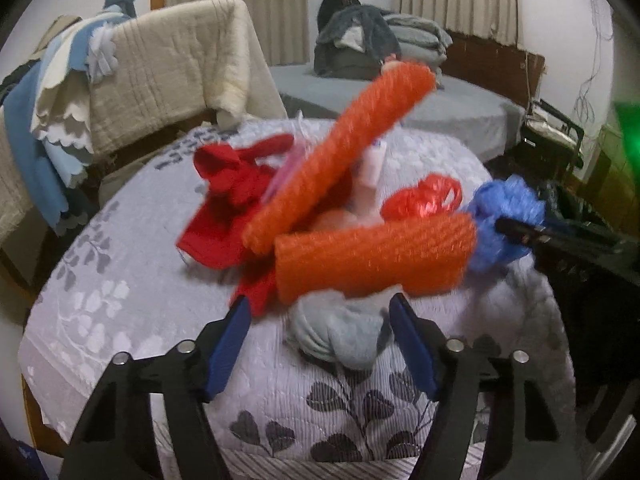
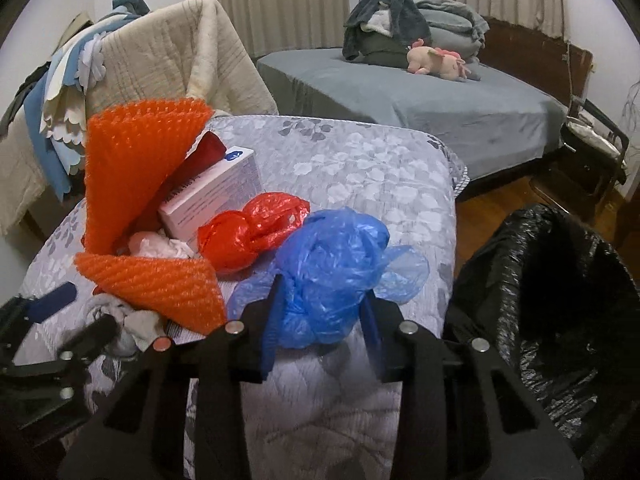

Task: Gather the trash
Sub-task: 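Grasp the grey sock with the left tool while the right tool holds the blue bag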

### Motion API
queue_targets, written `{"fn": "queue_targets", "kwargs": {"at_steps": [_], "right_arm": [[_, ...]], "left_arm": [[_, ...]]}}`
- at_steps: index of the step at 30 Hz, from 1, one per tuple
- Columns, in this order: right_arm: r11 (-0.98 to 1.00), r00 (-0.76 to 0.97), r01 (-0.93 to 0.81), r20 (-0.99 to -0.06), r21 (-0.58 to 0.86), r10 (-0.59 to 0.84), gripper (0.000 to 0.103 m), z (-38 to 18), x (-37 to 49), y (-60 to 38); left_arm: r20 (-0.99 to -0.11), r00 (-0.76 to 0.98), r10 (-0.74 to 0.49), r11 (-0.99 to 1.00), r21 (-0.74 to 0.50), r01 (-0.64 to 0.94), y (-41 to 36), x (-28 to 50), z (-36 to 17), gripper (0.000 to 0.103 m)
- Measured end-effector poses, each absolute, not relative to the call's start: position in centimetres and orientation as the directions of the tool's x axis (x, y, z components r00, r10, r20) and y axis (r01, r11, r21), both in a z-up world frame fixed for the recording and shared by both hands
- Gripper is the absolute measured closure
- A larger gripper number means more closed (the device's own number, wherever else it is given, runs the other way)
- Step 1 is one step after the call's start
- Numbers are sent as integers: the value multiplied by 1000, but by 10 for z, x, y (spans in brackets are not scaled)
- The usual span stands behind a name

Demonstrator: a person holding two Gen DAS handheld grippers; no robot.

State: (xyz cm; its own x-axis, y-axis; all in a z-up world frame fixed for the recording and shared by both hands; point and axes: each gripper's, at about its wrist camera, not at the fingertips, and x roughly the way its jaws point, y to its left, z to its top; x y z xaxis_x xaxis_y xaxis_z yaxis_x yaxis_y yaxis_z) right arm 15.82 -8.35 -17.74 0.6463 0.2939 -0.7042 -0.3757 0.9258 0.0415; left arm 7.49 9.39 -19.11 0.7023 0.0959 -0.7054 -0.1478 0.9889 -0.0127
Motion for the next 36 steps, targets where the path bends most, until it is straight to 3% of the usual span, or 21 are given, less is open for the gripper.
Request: {"fn": "queue_targets", "kwargs": {"at_steps": [2, 4, 12, 17, 20, 24, 27, 29, 30, 36], "right_arm": [[927, 647, -373, -703, 43, 294, 68, -176, 155, -87], [927, 646, -371, -705, 45, 293, 69, -175, 151, -91], [925, 643, -376, -703, 57, 305, 68, -167, 140, -98], [924, 650, -376, -692, 66, 313, 68, -160, 131, -104], [924, 648, -376, -695, 63, 311, 68, -161, 129, -105], [924, 635, -377, -709, 63, 307, 68, -168, 127, -103], [923, 630, -380, -714, 61, 306, 68, -171, 126, -100], [923, 630, -382, -714, 57, 305, 68, -171, 126, -99], [923, 631, -381, -714, 57, 304, 68, -171, 125, -100], [926, 640, -374, -707, 55, 301, 68, -167, 125, -102]], "left_arm": [[-709, 701, 79, 990, -28, -140, 93, 75, -195, 37], [-710, 703, 49, 992, -45, -114, 90, 76, -195, 54], [-713, 701, 7, 992, -84, -95, 86, 72, -190, 66], [-709, 705, 2, 993, -84, -87, 85, 66, -187, 68], [-715, 699, 10, 994, -66, -82, 83, 65, -190, 63], [-728, 684, 35, 993, -51, -105, 84, 67, -194, 35], [-750, 661, 24, 993, -61, -105, 84, 69, -202, 33], [-762, 648, -8, 992, -87, -90, 85, 72, -208, 45], [-766, 642, -30, 991, -105, -80, 86, 74, -210, 57], [-727, 684, -59, 989, -137, -60, 88, 69, -193, 68]]}}
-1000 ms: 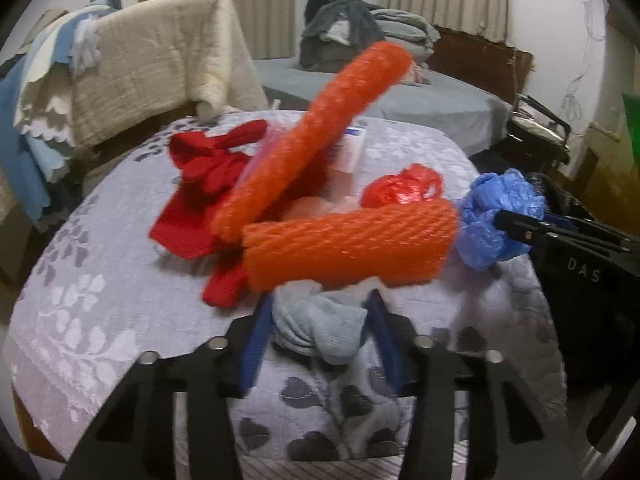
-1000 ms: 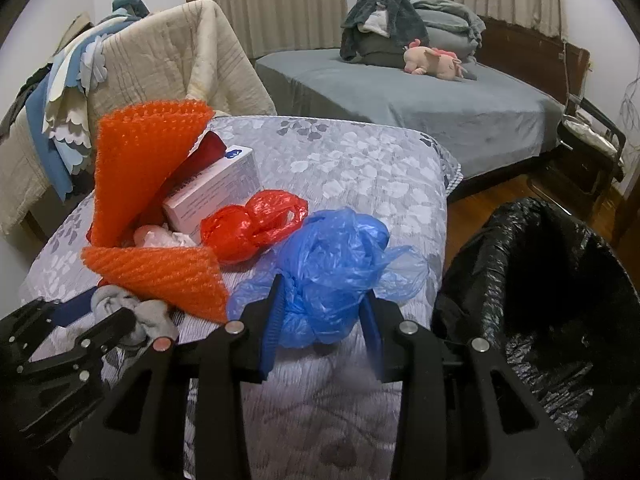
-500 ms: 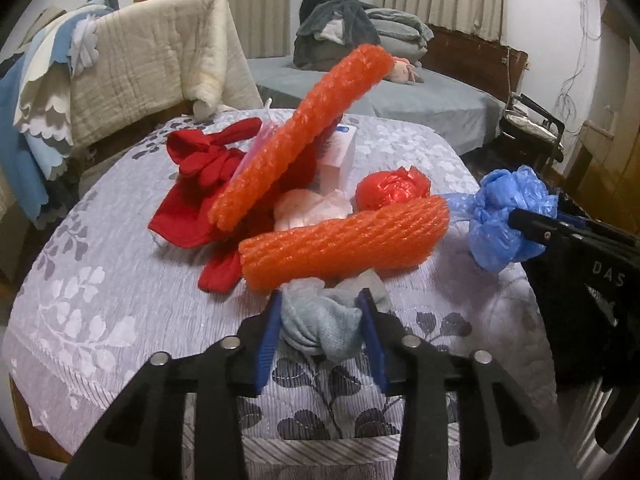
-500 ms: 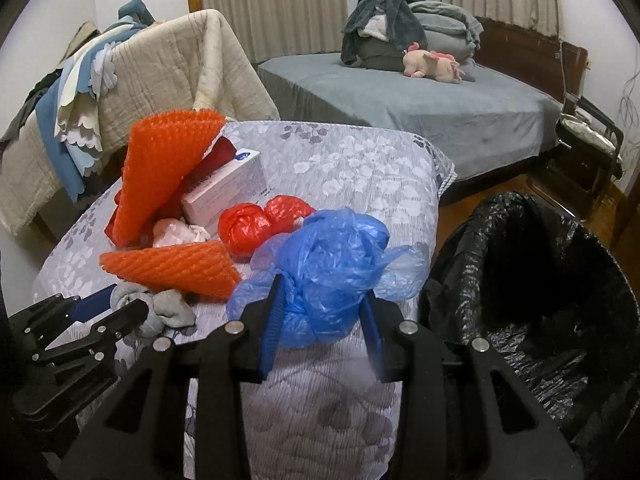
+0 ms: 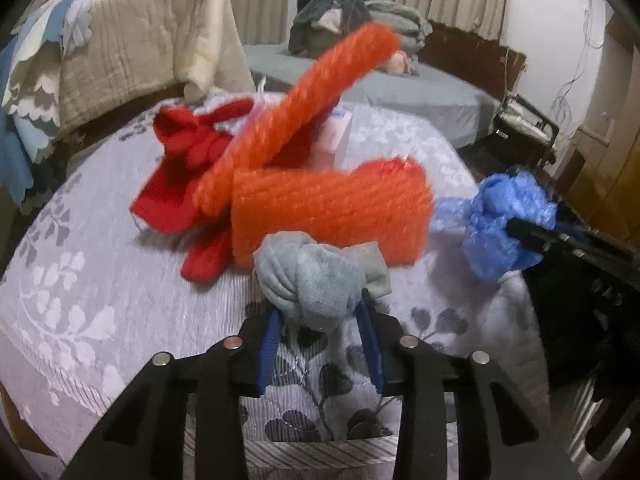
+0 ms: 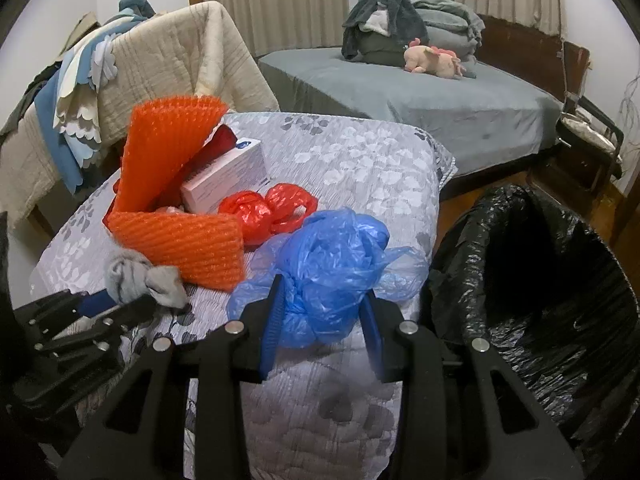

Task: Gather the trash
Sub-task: 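Grasp the grey sock with the left tool while the right tool holds the blue bag, then drop the blue bag and grey sock into the trash bin with both tools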

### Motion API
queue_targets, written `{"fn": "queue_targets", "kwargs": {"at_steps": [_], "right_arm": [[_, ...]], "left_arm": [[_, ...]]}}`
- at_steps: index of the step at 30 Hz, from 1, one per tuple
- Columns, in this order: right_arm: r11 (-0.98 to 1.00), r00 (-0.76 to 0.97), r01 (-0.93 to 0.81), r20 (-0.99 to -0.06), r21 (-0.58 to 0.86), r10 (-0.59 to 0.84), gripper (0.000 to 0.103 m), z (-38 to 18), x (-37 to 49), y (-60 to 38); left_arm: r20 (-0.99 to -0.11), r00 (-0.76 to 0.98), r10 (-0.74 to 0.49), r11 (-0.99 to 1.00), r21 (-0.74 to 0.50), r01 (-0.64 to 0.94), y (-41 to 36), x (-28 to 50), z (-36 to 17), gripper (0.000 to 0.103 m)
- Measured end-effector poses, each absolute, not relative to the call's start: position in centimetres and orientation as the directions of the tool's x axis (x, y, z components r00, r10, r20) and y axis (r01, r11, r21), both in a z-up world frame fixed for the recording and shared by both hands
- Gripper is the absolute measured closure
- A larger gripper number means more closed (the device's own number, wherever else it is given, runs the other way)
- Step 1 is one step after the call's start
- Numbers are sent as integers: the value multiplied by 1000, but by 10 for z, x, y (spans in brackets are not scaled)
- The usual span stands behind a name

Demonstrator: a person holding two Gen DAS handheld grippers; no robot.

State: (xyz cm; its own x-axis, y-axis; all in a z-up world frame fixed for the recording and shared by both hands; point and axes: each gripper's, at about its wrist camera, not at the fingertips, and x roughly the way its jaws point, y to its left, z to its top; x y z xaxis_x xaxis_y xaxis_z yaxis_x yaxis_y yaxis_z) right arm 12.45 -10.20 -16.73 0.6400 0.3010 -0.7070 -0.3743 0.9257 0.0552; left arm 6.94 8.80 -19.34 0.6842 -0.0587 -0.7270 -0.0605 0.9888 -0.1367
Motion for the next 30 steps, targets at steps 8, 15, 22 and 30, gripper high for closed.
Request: {"fn": "queue_targets", "kwargs": {"at_steps": [8, 15, 22, 30], "right_arm": [[932, 675, -356, -671, 65, 305, 68, -145, 116, -118], [956, 731, -285, -629, 69, 263, 68, -120, 109, -156], [985, 778, -163, -607, 59, 165, 68, -106, 100, -211], [999, 789, -14, -613, 36, 34, 68, -109, 87, -271]], "left_arm": [[-671, 733, -112, 986, -166, -1, 79, 68, -157, 70], [-650, 738, -181, 982, -165, 95, 52, 77, -140, 70], [-633, 725, -269, 963, -172, 207, 10, 93, -130, 70], [-616, 688, -384, 918, -175, 355, -59, 115, -122, 70]]}}
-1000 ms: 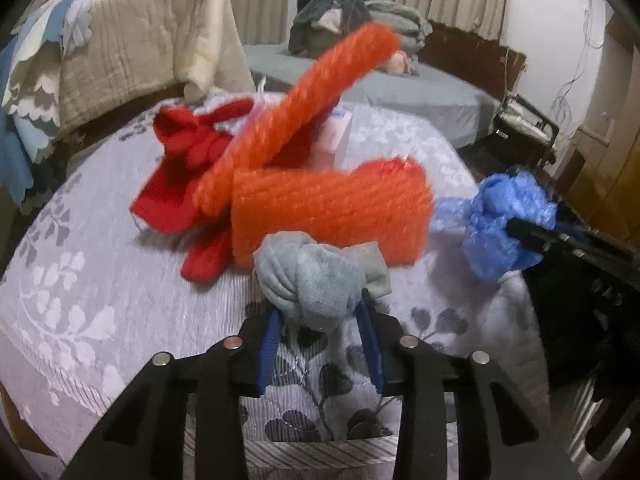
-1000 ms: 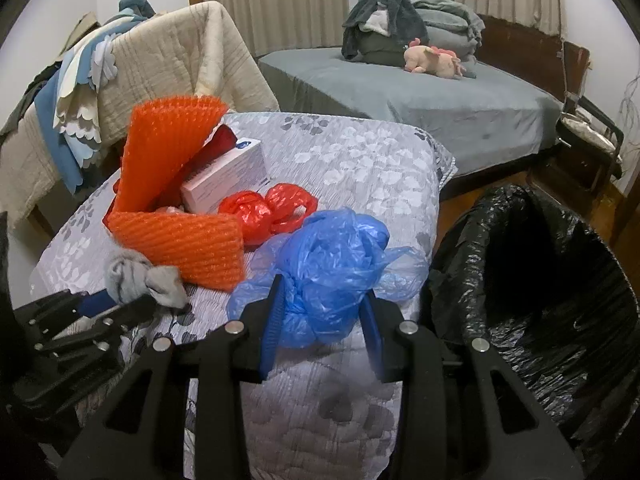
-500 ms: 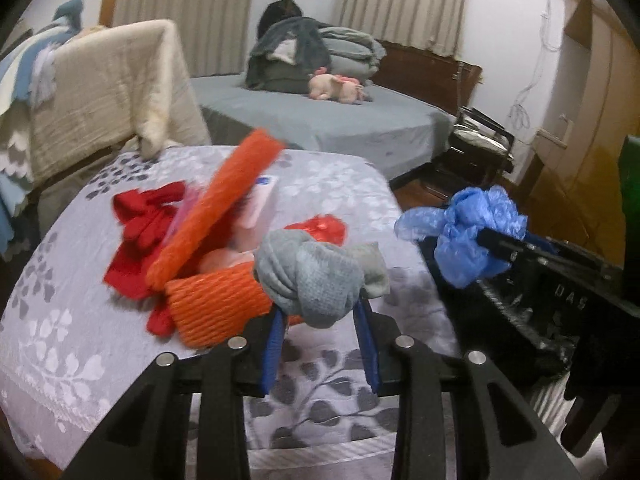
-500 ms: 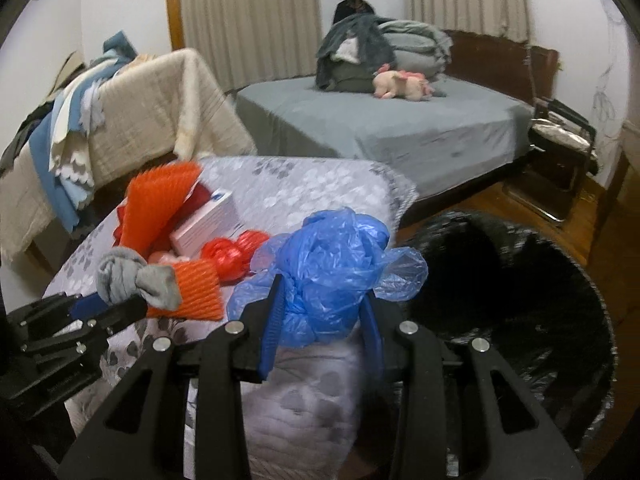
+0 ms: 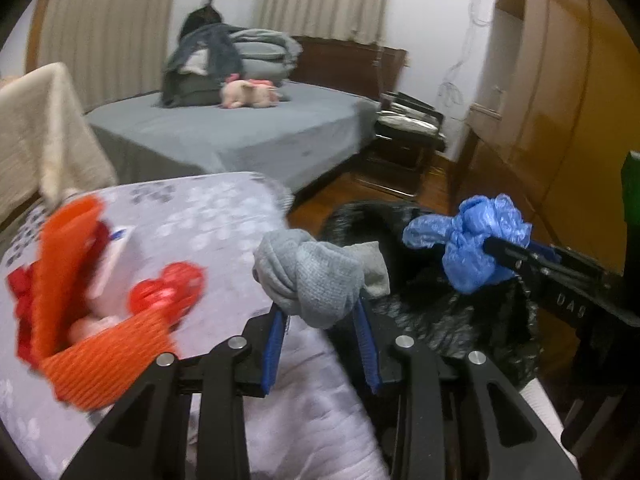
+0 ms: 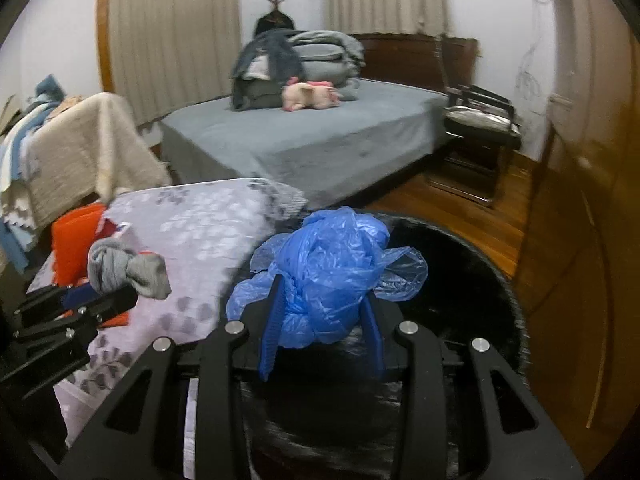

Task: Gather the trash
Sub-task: 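Drop the blue bag and grey sock into the trash bin with both tools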

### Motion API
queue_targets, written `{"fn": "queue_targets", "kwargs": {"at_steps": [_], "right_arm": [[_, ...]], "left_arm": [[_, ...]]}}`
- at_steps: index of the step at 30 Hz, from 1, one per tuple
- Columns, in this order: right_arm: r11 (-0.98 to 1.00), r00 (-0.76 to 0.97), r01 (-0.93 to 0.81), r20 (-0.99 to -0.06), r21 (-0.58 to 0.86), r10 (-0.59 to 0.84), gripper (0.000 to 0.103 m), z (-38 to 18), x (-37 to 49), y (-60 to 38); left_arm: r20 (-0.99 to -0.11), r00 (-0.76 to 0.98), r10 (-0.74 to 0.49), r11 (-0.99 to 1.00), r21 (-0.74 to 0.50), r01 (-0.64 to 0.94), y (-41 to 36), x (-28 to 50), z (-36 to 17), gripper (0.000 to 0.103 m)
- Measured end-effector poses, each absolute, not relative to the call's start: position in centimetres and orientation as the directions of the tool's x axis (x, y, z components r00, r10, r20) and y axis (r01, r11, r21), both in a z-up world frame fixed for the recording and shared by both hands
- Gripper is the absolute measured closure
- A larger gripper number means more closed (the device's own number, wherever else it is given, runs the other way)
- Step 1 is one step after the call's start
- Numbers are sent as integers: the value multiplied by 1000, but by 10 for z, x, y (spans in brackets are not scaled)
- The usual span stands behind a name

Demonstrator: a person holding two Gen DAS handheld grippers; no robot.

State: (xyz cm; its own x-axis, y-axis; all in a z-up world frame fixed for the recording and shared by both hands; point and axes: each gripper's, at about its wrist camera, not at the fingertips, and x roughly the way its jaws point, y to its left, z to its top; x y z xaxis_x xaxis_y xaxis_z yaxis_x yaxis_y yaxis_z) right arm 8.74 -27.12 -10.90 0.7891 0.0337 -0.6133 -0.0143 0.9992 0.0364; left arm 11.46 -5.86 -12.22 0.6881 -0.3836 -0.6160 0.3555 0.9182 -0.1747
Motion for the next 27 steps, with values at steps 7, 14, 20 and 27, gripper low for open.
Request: {"fn": "queue_targets", "kwargs": {"at_steps": [7, 14, 20, 27], "right_arm": [[995, 769, 99, -636, 15, -67, 64, -123, 80, -313], [986, 756, 167, -641, -2, -129, 38, -133, 75, -336], [985, 778, 171, -613, -6, -139, 14, -128, 70, -335], [996, 809, 84, -583, -8, -73, 10, -116, 76, -296]], "left_arm": [[-625, 629, -463, 874, -202, 443, -116, 133, -124, 69], [-619, 592, -516, 839, -227, 494, -137, 135, -125, 41], [-608, 635, -476, 867, -202, 457, -117, 131, -120, 30], [-591, 720, -364, 926, -147, 348, -59, 118, -112, 20]]}}
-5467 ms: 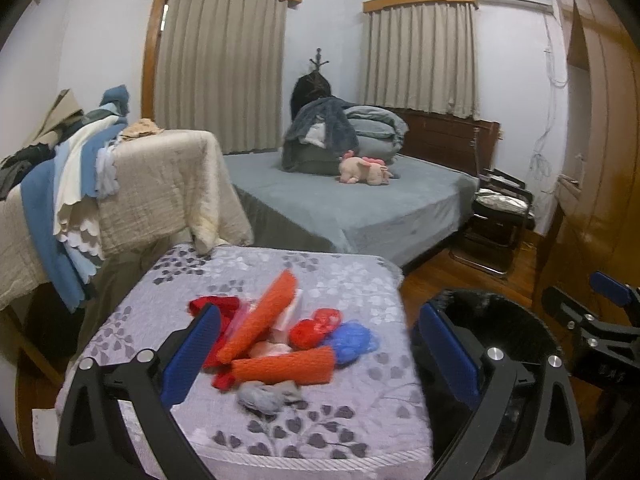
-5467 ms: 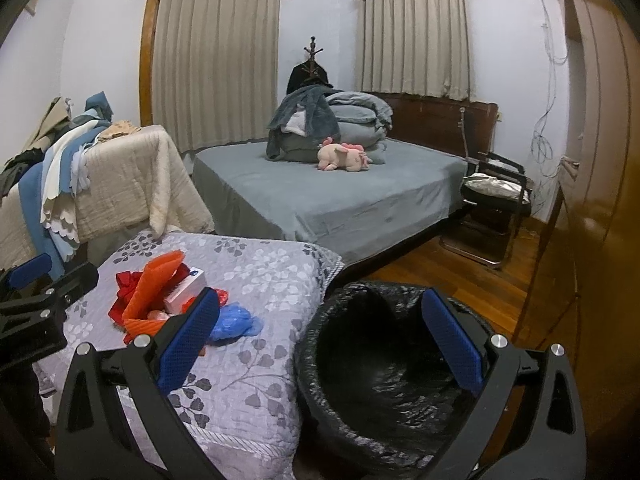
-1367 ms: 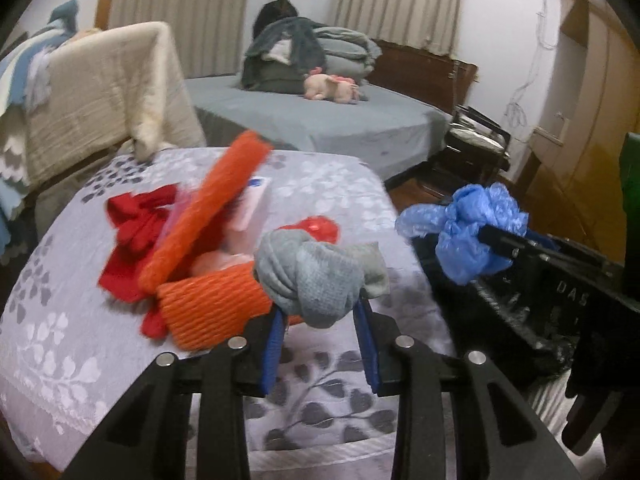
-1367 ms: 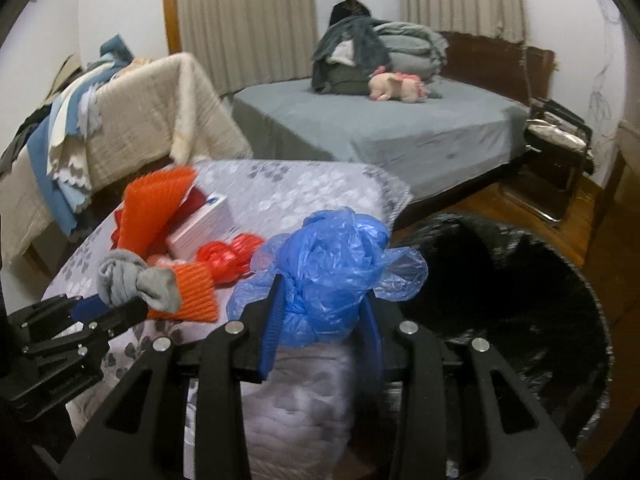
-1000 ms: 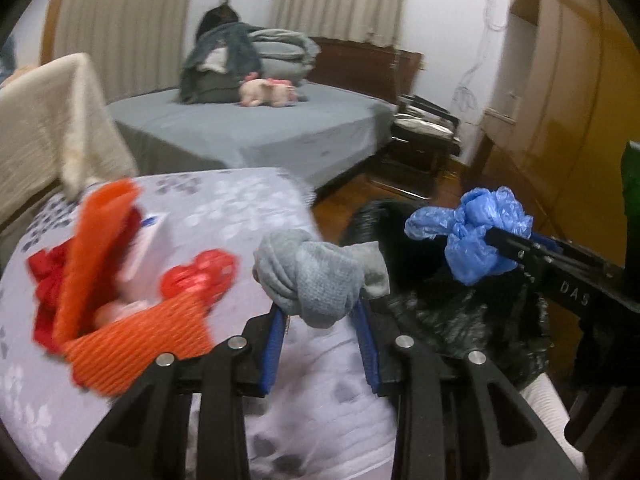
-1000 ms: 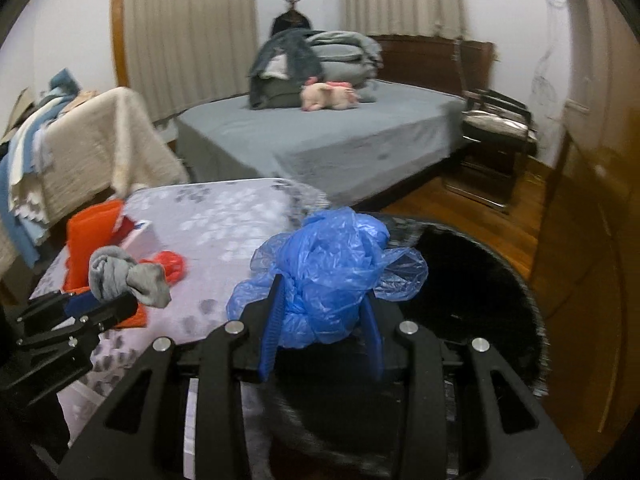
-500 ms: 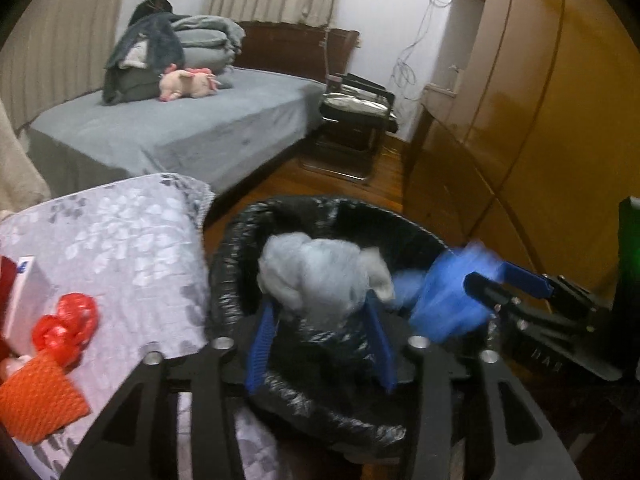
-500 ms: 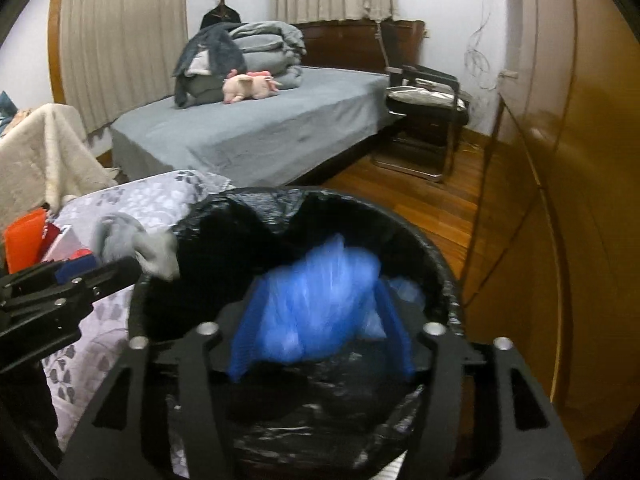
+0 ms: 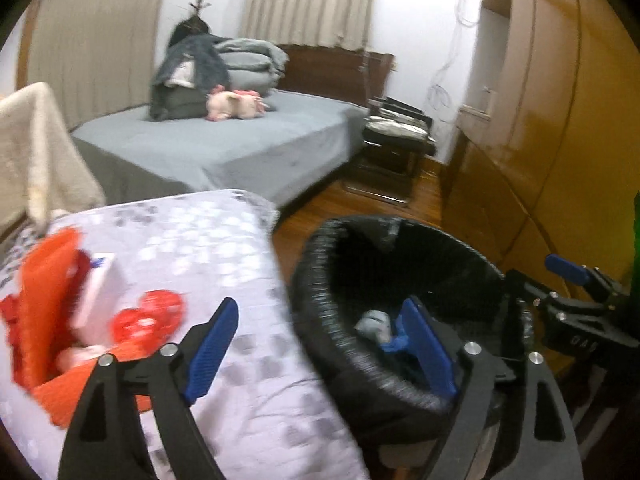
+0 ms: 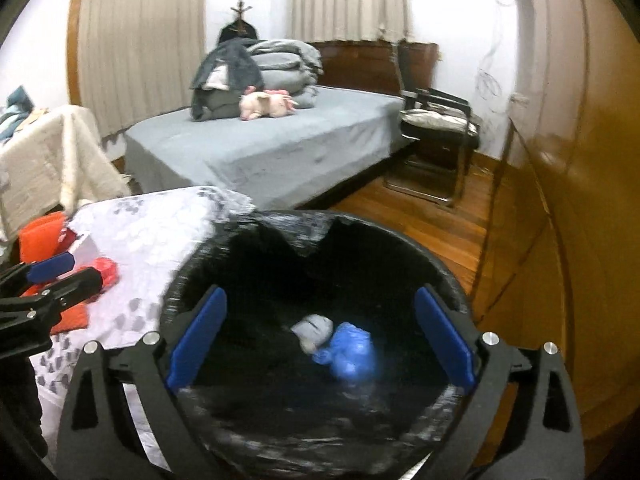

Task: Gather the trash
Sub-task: 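Drop the blue bag and grey sock into the trash bin with both tools, then grasp an orange foam mesh sleeve with each tool from the bed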

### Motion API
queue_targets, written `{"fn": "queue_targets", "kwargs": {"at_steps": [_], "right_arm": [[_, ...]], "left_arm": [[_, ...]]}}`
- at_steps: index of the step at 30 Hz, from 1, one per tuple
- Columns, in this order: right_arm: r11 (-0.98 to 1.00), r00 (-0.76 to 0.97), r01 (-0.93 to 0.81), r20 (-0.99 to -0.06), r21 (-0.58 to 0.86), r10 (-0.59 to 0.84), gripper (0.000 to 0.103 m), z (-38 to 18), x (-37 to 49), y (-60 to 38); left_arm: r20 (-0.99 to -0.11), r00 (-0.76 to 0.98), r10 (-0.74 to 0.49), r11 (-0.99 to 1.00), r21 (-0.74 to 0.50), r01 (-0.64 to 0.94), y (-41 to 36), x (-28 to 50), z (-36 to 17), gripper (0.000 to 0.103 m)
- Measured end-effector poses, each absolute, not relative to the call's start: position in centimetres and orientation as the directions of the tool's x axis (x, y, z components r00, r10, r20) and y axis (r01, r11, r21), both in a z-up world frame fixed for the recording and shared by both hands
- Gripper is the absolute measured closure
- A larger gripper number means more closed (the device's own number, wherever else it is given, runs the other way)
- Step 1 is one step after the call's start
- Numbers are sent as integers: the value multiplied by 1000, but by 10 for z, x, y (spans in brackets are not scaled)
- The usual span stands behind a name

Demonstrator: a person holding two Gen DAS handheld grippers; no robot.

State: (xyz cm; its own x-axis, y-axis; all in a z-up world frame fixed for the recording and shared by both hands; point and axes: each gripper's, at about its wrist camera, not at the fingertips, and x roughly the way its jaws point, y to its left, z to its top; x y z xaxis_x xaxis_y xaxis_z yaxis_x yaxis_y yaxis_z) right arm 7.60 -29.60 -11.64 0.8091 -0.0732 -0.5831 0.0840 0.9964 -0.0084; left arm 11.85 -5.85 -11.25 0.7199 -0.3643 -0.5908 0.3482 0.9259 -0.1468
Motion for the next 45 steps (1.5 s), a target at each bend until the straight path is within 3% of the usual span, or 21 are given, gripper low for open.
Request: {"fn": "queue_targets", "kwargs": {"at_steps": [13, 23, 26, 31, 33, 45], "right_arm": [[976, 803, -213, -562, 36, 196, 9, -113, 96, -175], [956, 757, -293, -606, 20, 244, 9, -132, 104, -128], [956, 750, -293, -618, 10, 236, 9, -136, 107, -127], [959, 746, -285, -627, 2, 223, 9, -139, 110, -129], [958, 745, -286, -629, 1, 223, 9, -139, 111, -129], [961, 751, -278, -622, 4, 220, 9, -139, 110, -133]], "left_arm": [[-595, 804, -25, 1000, -17, 19, 79, 82, -130, 20], [-667, 745, -8, 997, -63, -46, 117, 88, -177, 31], [-679, 734, -34, 997, -78, -27, 115, 93, -184, 42], [-700, 708, -95, 993, -113, 22, 108, 98, -189, 80], [-703, 702, -114, 991, -128, 33, 106, 96, -190, 88], [-686, 714, -142, 986, -163, 40, 93, 84, -180, 95]]}}
